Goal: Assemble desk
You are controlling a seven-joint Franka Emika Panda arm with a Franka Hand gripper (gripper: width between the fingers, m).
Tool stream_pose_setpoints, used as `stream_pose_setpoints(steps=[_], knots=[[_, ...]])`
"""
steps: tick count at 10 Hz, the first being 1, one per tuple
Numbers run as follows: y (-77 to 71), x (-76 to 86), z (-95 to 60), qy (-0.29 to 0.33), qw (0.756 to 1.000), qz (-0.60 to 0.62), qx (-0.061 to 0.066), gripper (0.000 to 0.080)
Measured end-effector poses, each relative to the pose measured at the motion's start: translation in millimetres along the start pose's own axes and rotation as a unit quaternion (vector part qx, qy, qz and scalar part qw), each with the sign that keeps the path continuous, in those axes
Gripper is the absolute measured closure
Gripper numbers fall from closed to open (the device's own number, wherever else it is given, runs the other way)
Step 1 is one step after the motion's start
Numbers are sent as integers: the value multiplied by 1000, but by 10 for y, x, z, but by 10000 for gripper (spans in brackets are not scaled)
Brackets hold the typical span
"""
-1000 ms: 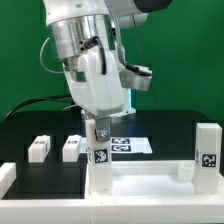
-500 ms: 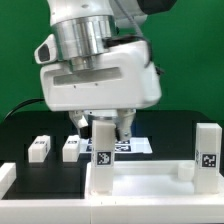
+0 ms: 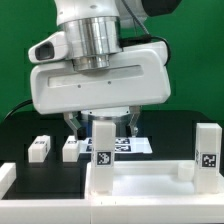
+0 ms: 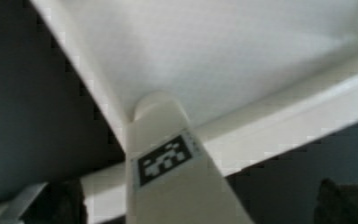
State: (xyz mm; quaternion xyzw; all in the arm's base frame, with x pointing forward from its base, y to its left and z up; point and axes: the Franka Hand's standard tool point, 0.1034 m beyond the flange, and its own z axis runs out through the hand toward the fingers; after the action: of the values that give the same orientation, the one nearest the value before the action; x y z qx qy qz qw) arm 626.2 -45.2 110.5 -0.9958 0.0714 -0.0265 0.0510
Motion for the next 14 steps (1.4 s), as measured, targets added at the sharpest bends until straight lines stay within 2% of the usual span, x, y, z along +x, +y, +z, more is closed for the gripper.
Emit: stream_pose_setpoints(steps=[1,2,3,4,5,6,7,9,11,12,13,14], knots=[[34,16,19,-6,998,-65,-6,151],[27,18,26,-6,999,-39,-4,151],[31,16,28,-6,999,-39,-4,252],[31,16,29,-6,999,-36,-4,388],[35,17,29,-5,1000,5,-4,388],[52,18,30,-5,999,41,-5,509],[51,17,31,-5,998,57,-5,509],[40,15,35,-5,982,186,-6,509],[18,-10,40,-19,932,361,-6,509],[-20,16,36,-26,892,452,1,509],[-58,40,43,-30,838,544,15,509],[-66,50,49,-31,805,592,21,509]])
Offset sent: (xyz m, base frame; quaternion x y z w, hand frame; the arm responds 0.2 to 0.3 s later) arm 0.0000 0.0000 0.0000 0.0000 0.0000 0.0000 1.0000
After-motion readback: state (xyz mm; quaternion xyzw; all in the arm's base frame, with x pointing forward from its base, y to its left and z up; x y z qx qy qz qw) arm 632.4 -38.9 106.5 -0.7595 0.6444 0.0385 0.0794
